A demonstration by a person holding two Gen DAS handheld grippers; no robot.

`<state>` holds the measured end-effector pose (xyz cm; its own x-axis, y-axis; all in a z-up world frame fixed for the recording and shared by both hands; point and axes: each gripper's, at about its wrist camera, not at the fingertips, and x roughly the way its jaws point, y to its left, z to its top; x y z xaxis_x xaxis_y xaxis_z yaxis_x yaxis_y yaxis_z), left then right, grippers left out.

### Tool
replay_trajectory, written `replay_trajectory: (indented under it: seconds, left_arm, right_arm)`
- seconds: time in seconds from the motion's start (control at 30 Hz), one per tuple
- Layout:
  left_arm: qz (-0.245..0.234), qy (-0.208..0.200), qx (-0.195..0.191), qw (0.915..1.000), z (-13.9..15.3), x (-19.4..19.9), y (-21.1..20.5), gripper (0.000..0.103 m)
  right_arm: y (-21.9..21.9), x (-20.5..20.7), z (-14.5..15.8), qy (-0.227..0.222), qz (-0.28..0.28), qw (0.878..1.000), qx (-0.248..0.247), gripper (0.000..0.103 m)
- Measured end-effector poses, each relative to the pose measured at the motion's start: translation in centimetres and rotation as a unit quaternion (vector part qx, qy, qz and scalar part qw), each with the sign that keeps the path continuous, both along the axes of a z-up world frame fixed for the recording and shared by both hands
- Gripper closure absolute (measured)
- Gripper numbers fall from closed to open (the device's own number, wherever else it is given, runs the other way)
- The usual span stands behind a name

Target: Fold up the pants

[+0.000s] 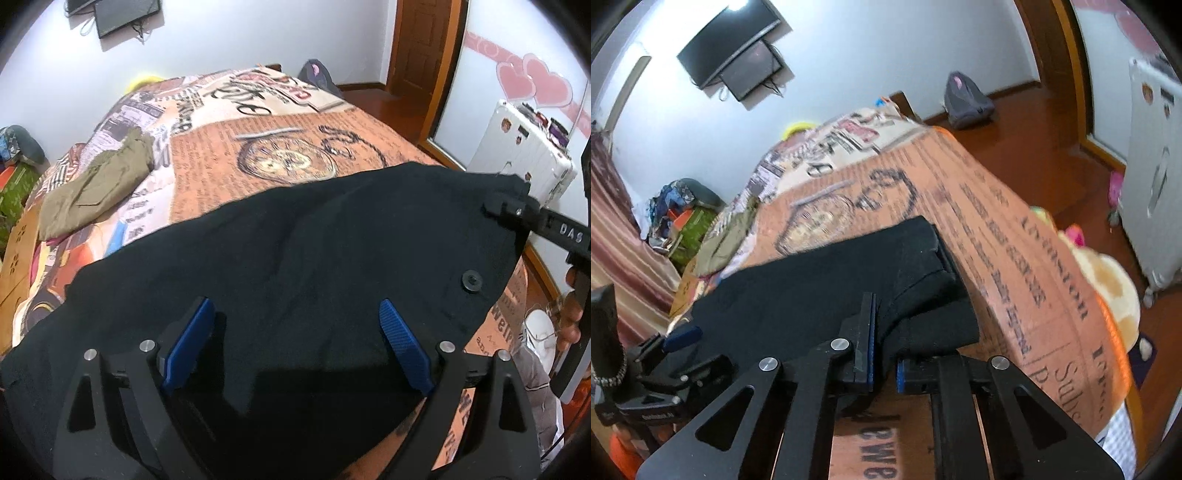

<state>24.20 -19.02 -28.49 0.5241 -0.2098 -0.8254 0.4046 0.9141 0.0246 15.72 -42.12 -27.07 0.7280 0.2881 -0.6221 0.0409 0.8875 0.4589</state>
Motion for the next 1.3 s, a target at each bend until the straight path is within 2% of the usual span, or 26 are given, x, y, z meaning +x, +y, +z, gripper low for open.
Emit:
replay_trajectory:
  seconds: [0.2,0.37,0.53,0.63,0.77,0.9,1.03,1.2,1.27,1.3]
  left_arm:
    - [0.019,-0.026,-0.022,0.9993,2.5,-0.9,2.7,0.011]
    - [0.04,-0.046,-0.043,0.9972,4.2,-1.8,5.6,0.011]
    - [0.062,-0.06,-0.054,0.9948,5.0,-2.8,8.6,0.011]
    - [0.085,-0.065,-0.058,0.9926,5.3,-3.3,11.1,0.011]
    - [0.121,-0.05,-0.072,0.9888,4.5,-3.7,14.7,0.011]
    - [0.161,-0.041,-0.07,0.9837,3.5,-4.3,18.0,0.011]
    - [0.194,-0.025,-0.077,0.9776,2.5,-4.9,20.7,0.011]
    - [0.207,-0.018,-0.07,0.9757,1.5,-5.2,21.7,0.011]
    - [0.206,-0.017,-0.07,0.9759,1.5,-5.1,21.6,0.011]
    - [0.205,-0.017,-0.071,0.976,1.5,-4.9,21.6,0.011]
  right_arm:
    - [2.7,0.1,4.7,-0.059,0.028,0.997,-0.03,0.096]
    - [6.2,0.4,8.5,-0.105,0.07,0.99,-0.068,0.096]
    - [11.0,0.6,10.8,-0.136,0.126,0.978,-0.099,0.096]
    - [13.9,0.7,11.1,-0.143,0.163,0.97,-0.11,0.096]
    - [19.2,1.3,9.6,-0.135,0.223,0.957,-0.131,0.096]
    - [24.5,2.0,5.1,-0.076,0.301,0.939,-0.149,0.096]
    - [27.7,1.4,0.5,-0.021,0.36,0.914,-0.186,0.096]
    - [28.4,0.7,-0.8,-0.013,0.37,0.903,-0.218,0.09]
    - [27.9,1.0,-0.4,-0.003,0.374,0.905,-0.204,0.086]
    - [27.6,1.1,-0.1,-0.001,0.378,0.906,-0.19,0.08]
